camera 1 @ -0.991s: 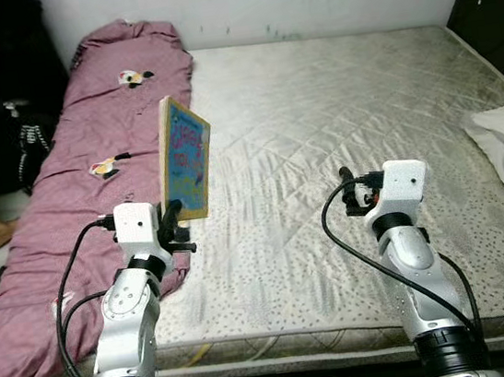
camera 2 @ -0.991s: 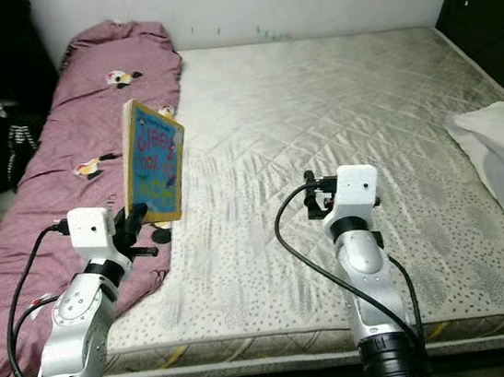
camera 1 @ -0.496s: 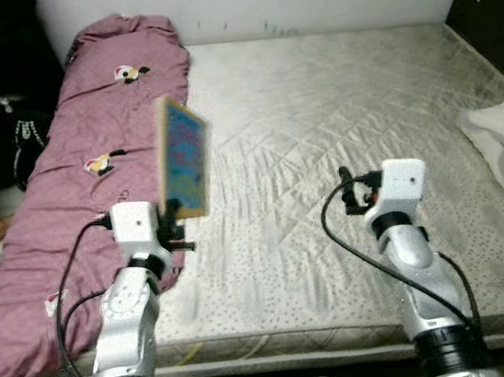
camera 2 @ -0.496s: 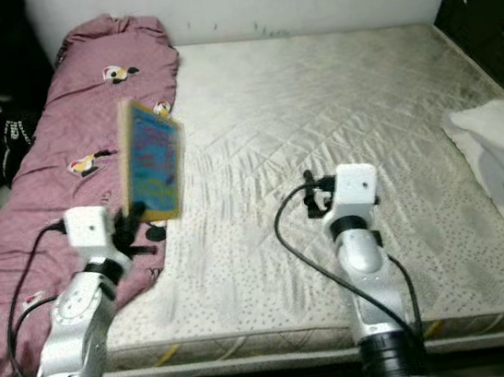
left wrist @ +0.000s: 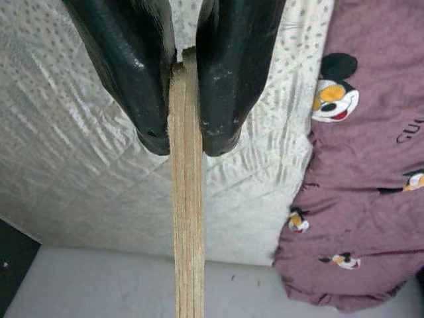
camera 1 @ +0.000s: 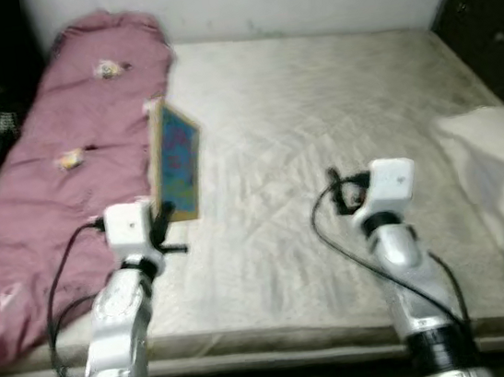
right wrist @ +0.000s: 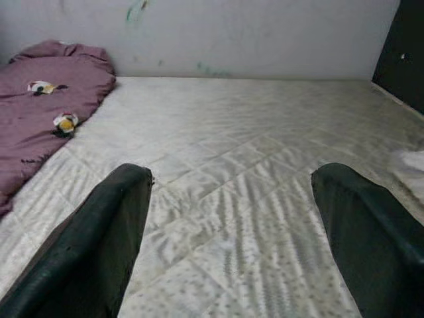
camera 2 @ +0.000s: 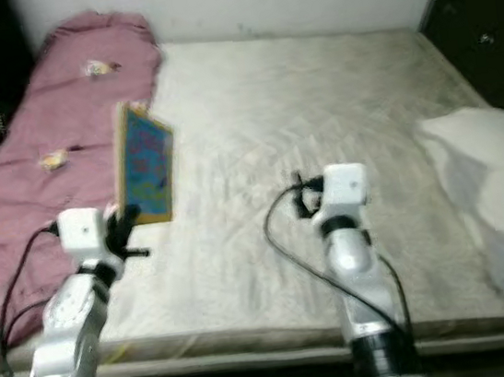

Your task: Clean up the room

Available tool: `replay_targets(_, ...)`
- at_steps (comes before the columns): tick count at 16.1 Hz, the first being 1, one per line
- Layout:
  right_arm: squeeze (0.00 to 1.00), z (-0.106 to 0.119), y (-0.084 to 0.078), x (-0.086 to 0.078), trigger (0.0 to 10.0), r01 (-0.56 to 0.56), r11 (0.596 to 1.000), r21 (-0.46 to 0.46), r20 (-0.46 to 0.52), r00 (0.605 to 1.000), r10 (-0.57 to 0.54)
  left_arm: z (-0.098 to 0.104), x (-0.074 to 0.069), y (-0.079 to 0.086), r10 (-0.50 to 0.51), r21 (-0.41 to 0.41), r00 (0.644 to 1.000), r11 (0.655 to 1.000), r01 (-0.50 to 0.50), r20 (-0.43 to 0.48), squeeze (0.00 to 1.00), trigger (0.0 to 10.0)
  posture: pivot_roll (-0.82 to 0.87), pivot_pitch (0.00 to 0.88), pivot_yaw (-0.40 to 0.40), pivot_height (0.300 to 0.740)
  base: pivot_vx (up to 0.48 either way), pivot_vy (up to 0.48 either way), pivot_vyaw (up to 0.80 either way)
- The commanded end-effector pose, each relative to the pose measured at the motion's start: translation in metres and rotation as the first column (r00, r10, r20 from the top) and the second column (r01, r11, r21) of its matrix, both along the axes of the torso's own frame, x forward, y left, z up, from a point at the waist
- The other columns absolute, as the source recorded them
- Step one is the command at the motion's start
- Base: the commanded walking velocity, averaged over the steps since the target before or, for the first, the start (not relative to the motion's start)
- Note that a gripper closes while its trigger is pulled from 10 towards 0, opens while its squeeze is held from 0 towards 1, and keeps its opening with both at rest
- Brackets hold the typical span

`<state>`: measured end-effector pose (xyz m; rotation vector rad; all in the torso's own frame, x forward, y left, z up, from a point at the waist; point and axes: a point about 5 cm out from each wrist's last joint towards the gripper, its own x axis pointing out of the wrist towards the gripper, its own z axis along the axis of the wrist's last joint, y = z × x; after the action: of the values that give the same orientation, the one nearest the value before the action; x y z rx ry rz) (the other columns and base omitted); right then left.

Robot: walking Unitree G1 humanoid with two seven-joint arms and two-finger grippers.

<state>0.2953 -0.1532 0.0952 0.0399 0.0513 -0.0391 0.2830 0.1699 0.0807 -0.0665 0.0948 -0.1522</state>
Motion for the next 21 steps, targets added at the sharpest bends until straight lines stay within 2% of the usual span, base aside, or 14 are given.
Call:
replay_targets(1,0.00,0.0019,-0.0085,0.0001,10.0,0.021,1.000,-0.008,0.003,1.000,-0.021,0.0116,0.0043,-0.0048,-0.015,-0.007,0.998,1.000,0.016,0.053,0.00,10.0,-0.01,0.000,-0.022,0.740,0.000,-0.341,0.00)
replay_targets(15,0.00,0.0014,-0.0091,-0.0001,10.0,0.017,1.000,-0.011,-0.004,1.000,-0.017,0.0120,0.0052,-0.0067,-0.015,-0.004,0.998,1.000,0.015,0.055,0.00,10.0,-0.02,0.000,-0.023,0.740,0.000,-0.346,0.00)
replay_targets(17,0.00,0.0012,-0.0091,0.0001,10.0,0.017,1.000,-0.011,-0.004,1.000,-0.018,0.0126,0.0059,-0.0061,0.011,-0.024,0.998,1.000,-0.009,0.063,0.00,10.0,-0.02,0.000,-0.023,0.740,0.000,0.000,0.00)
replay_targets(21,0.00,0.0014,-0.0089,0.0000,10.0,0.019,1.000,-0.012,-0.002,1.000,-0.019,0.0124,0.0060,-0.0064,-0.018,-0.039,0.998,0.999,0.020,0.056,0.00,10.0,-0.02,0.000,-0.022,0.740,0.000,0.000,0.00)
